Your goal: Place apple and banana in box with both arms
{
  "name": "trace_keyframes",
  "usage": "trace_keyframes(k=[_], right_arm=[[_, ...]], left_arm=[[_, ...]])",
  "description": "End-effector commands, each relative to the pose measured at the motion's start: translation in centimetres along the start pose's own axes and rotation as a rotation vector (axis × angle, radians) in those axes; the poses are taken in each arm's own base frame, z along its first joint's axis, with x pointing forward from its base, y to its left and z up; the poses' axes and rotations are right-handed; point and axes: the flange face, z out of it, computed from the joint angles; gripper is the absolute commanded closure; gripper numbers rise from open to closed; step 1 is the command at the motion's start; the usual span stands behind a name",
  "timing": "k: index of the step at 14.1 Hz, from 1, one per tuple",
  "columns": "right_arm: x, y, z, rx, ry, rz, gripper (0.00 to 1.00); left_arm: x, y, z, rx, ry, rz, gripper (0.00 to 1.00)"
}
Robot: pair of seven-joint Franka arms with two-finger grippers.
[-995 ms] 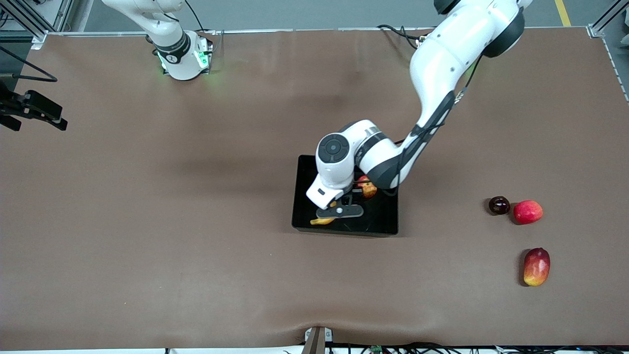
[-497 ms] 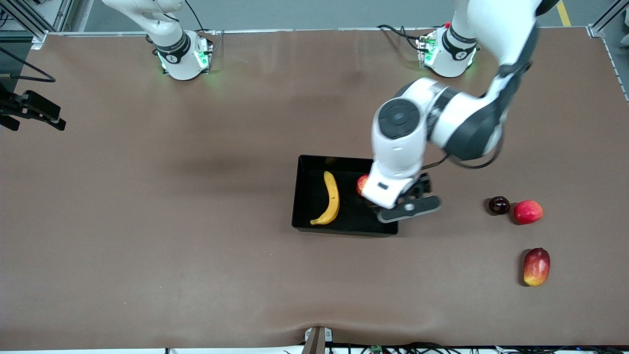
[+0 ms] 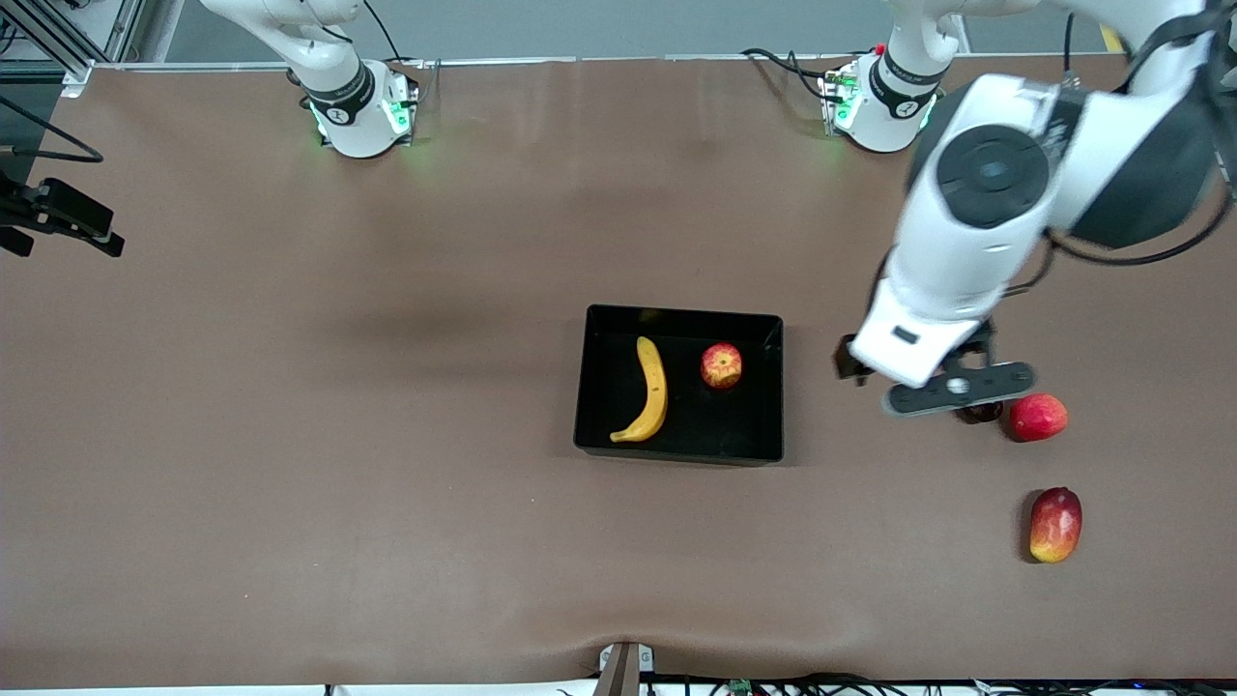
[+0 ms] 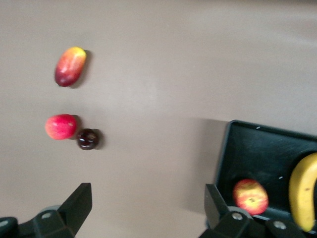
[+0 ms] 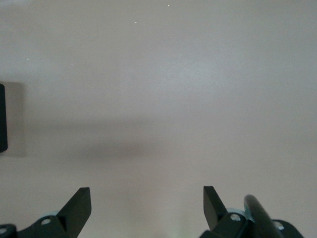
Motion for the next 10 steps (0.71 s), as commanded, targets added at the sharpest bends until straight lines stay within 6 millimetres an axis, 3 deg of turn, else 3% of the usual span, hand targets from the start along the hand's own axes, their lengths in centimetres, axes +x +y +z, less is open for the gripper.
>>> trace_keyframes(k=[1, 3, 6, 8, 10], right_arm=[[0.1, 0.4, -0.3, 0.019, -0.003, 0.002, 0.00], [0.1, 0.6, -0.2, 0.019, -0.006, 0.005, 0.00], [0.1, 0.4, -0.2, 0.019, -0.006, 0.002, 0.00], [0.1, 0.5, -0.2, 0.019, -0.008, 0.004, 0.00], [0.1, 0.4, -0.2, 0.019, -0.008, 0.002, 0.00]], left_arm=[[-0.3, -4.4, -1.3, -0.001, -0.025, 0.061, 0.00], [0.2, -7.5, -1.5, -0.025, -0.038, 0.052, 0.00], [-0.4, -9.6, -3.2, -0.055, -0.036, 0.059, 0.00], [-1.5, -10.2, -4.1, -0.064, -0.048, 0.093, 0.00], [-3.2, -12.7, -4.5, -0.096, -0.073, 0.050, 0.00]])
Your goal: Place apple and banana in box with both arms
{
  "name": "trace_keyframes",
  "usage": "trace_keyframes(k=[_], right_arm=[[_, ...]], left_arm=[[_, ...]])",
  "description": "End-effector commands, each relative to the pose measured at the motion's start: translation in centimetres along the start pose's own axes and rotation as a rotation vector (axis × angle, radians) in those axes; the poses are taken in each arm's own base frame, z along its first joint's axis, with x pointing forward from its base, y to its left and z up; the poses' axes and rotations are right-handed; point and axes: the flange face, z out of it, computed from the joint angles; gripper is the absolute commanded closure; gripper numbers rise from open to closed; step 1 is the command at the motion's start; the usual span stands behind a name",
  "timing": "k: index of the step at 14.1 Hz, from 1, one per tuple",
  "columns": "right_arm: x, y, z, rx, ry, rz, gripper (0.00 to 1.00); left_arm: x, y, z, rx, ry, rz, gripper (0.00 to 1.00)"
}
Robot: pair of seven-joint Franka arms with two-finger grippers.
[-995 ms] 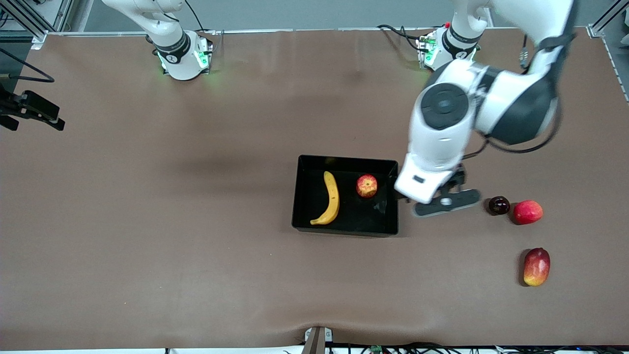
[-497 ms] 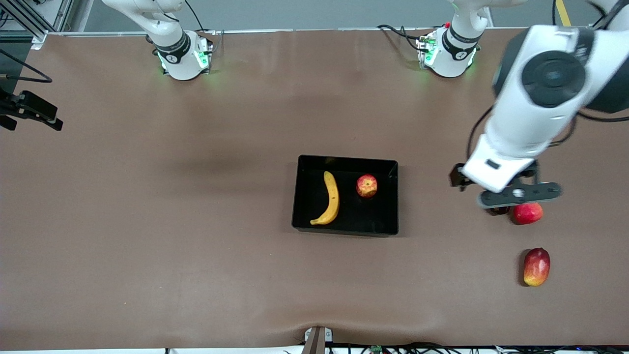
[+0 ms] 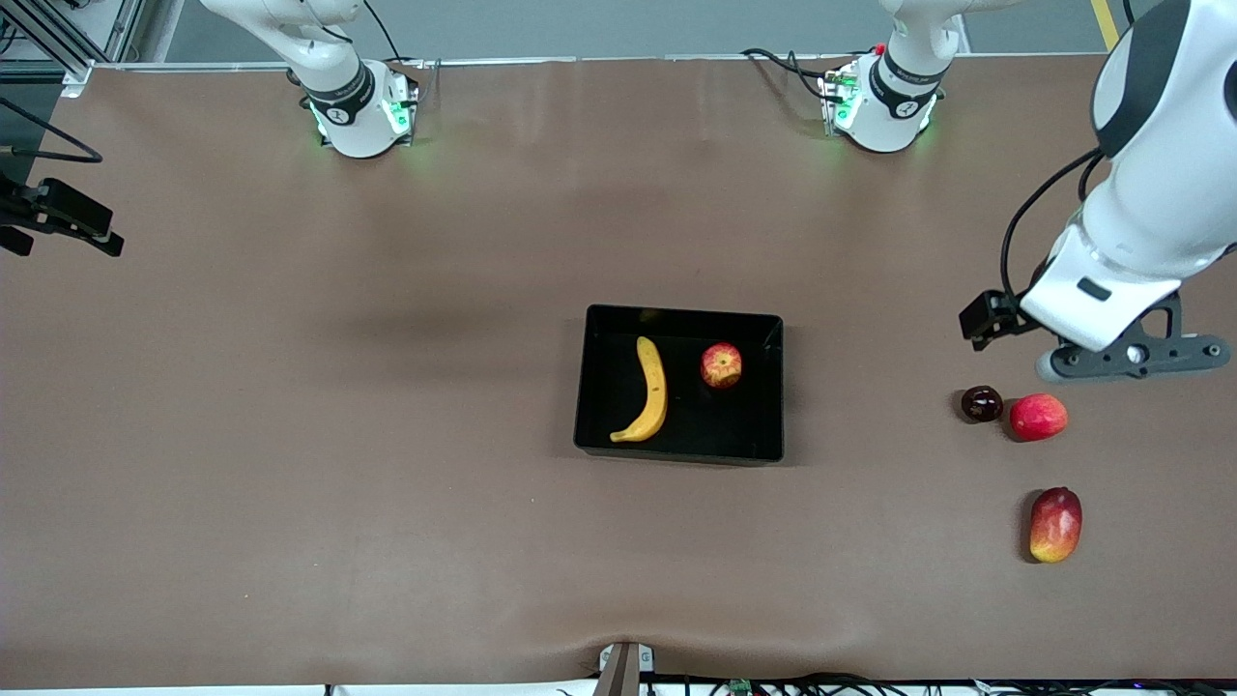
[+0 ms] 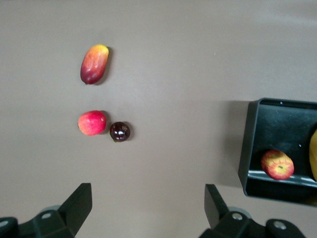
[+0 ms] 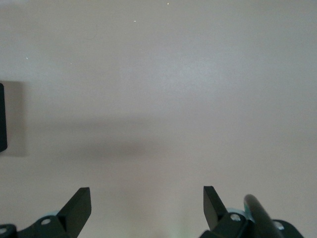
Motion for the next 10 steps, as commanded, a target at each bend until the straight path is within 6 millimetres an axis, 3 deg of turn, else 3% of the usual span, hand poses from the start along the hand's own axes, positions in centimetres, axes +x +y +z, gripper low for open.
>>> trace_keyframes(k=[1, 6, 10], right_arm=[[0.1, 0.3, -0.2, 0.019, -0.003, 0.000, 0.00], [0.2, 0.5, -0.1, 0.019, -0.004, 0.003, 0.00], [0.2, 0.5, -0.1, 0.019, -0.004, 0.003, 0.00]], left_arm=[[-3.5, -3.5, -1.2, -0.040, -0.025, -0.019, 0.00], [-7.5, -7.7, -1.2, -0.100, -0.057, 0.023, 0.00], [-9.0, -6.9, -2.2, -0.106, -0.044, 0.044, 0.00]])
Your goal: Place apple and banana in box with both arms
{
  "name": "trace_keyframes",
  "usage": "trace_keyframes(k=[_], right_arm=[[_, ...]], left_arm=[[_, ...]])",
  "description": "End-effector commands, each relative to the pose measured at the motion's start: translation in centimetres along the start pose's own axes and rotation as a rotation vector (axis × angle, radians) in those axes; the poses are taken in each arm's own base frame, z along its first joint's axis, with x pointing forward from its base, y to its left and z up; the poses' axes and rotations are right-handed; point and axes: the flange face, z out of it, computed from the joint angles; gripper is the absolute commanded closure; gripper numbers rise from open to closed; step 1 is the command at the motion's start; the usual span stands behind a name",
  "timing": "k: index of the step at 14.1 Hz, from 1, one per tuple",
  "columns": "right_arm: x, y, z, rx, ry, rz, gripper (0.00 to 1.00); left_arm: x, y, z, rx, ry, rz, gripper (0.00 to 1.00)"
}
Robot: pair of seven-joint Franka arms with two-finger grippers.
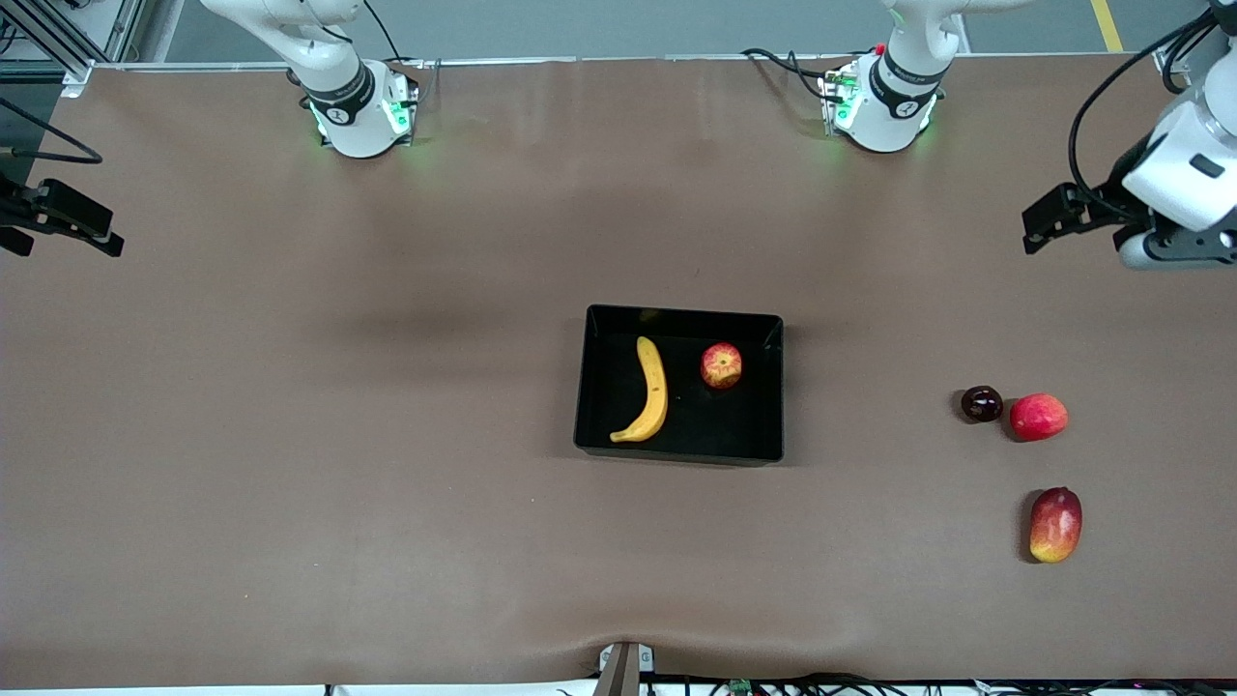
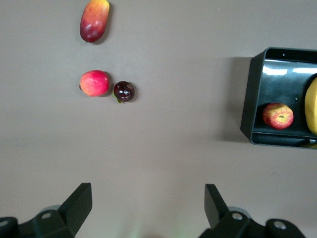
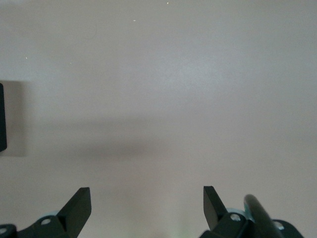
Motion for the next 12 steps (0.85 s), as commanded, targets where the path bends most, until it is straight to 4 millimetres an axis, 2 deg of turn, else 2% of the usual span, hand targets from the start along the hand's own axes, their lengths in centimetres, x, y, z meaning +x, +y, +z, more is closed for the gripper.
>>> trace_keyframes(k=[1, 5, 12], right_arm=[[0.2, 0.4, -0.2, 0.020, -0.002, 0.002, 0.00], [0.2, 0.6, -0.2, 0.020, -0.002, 0.005, 0.00], [0.1, 0.7, -0.2, 0.020, -0.002, 0.008, 0.00]], left_arm=[[-1.3, 0.6, -0.8, -0.019, 0.019, 0.024, 0.00], [-1.0, 0.3, -2.4, -0.028, 0.050, 0.009, 0.00], [-0.8, 0.9, -1.9, -0.052, 0.029, 0.007, 0.00]])
